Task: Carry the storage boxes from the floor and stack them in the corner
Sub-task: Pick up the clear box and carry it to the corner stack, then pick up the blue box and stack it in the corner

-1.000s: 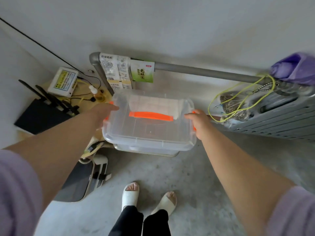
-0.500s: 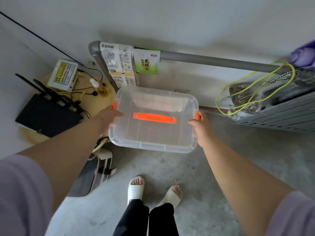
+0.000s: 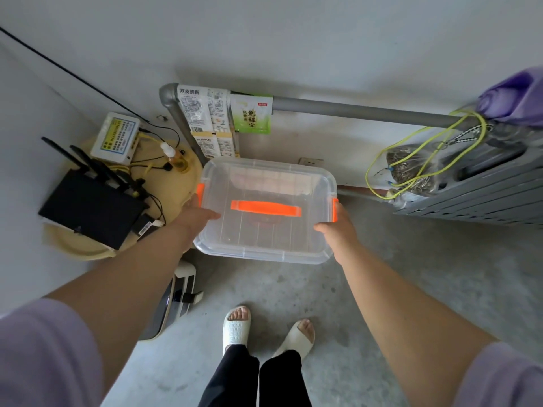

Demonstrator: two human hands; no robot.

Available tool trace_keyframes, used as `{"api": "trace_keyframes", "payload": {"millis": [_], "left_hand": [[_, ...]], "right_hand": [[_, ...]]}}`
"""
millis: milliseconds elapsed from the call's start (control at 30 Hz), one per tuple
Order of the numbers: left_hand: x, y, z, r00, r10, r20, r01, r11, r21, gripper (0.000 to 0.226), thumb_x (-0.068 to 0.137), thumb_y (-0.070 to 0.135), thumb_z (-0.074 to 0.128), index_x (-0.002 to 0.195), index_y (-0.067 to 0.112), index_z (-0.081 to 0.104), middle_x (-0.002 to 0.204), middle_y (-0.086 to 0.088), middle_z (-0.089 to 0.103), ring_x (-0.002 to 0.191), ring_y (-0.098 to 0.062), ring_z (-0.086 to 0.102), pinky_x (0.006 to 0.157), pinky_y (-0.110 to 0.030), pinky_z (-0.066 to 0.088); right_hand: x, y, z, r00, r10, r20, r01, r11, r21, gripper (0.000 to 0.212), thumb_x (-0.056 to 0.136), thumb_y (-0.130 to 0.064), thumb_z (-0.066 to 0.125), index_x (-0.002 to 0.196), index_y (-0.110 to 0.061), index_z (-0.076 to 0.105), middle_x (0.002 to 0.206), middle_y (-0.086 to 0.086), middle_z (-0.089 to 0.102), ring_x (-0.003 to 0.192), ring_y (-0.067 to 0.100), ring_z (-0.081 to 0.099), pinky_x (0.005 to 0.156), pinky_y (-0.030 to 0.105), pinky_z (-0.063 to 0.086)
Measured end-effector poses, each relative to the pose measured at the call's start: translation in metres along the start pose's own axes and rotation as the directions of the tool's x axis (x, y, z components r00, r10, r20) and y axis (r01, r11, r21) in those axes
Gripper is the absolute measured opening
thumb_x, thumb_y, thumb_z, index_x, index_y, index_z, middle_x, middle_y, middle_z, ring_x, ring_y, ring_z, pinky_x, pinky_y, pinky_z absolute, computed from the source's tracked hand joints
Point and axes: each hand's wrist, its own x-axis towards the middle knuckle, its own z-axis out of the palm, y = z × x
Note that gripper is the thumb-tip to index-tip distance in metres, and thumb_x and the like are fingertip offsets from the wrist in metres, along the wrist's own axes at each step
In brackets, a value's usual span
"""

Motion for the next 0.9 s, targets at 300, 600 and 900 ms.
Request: {"api": "trace_keyframes", "payload": {"millis": [300, 600, 900], "left_hand": [[-0.099, 0.04, 0.031, 0.958, 0.104, 0.266, -0.178, 0.945, 0.273, 0.047, 0.09, 0.021, 0.061, 0.135, 0.016, 0.048, 0.137, -0.009, 0.053, 0.119, -0.025, 0.052, 0.092, -0.032, 0.041], [-0.169, 0.114, 0.095, 0.835, 0.299, 0.461, -0.523, 0.692, 0.498, 0.038, 0.09, 0.028, 0.062, 0.127, 0.022, 0.056, 0.116, 0.002, 0.062, 0.097, -0.016, 0.056, 0.062, -0.018, 0.041], [-0.255, 0.146, 0.21, 0.687, 0.295, 0.664, -0.682, 0.579, 0.448, 0.039, 0.087, 0.022, 0.067, 0.125, 0.018, 0.059, 0.119, -0.005, 0.063, 0.108, -0.02, 0.058, 0.085, -0.025, 0.039]], "right_hand": [[-0.079, -0.03, -0.053, 0.995, 0.099, 0.018, -0.099, 0.995, 0.016, 0.068, 0.082, -0.008, 0.065, 0.142, -0.011, 0.034, 0.104, 0.005, 0.062, 0.098, 0.025, 0.06, 0.087, 0.037, 0.049], [-0.175, -0.03, -0.147, 0.995, 0.062, -0.077, -0.042, 0.971, 0.235, 0.031, 0.085, 0.004, 0.063, 0.115, -0.002, 0.054, 0.086, 0.011, 0.055, 0.057, 0.008, 0.055, 0.051, 0.011, 0.04], [-0.269, 0.031, -0.251, 0.924, 0.143, -0.356, 0.006, 0.923, 0.385, 0.038, 0.084, -0.007, 0.067, 0.119, -0.013, 0.053, 0.1, 0.01, 0.059, 0.077, 0.017, 0.058, 0.065, 0.022, 0.043]]}}
